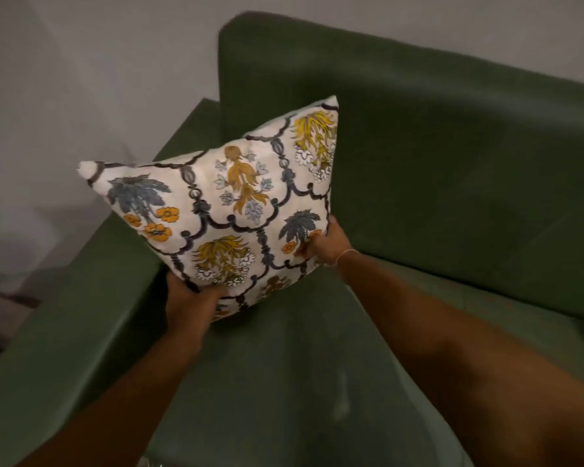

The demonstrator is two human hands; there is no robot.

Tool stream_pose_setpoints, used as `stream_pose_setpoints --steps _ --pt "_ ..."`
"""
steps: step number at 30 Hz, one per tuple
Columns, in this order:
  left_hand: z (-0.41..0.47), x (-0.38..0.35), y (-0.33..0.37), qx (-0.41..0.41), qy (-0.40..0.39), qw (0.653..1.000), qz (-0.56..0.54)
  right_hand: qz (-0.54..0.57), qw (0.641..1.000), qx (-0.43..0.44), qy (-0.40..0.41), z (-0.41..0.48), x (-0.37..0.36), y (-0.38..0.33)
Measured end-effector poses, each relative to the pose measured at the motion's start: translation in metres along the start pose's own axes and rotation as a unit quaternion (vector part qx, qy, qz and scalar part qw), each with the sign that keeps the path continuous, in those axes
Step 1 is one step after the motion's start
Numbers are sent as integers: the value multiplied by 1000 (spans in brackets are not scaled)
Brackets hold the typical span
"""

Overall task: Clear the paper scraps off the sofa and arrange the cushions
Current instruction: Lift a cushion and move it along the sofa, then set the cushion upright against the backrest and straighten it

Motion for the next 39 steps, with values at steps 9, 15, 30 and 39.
stream_pose_setpoints --steps 9,15,30,39 --pt "-36 -68 44 -68 -120 990 34 158 961 74 216 -116 96 28" --pt "-39 -154 61 -33 -211 974 77 130 944 21 303 -120 147 74" --pt "-215 -295 -24 70 -295 870 389 68 949 -68 300 -224 351 163" --pt "-388 -544 -42 -70 -423 822 375 50 777 -137 612 -367 630 228"
Point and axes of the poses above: each hand's wrist, its own z-axis towards the middle knuckle, its own x-axis out of the back of the hand, y = z × x, the point moved 5 cm from there along z, towards the middle knuckle, and after that the axes turned 11 degrees about x, right-handed, at the moved point
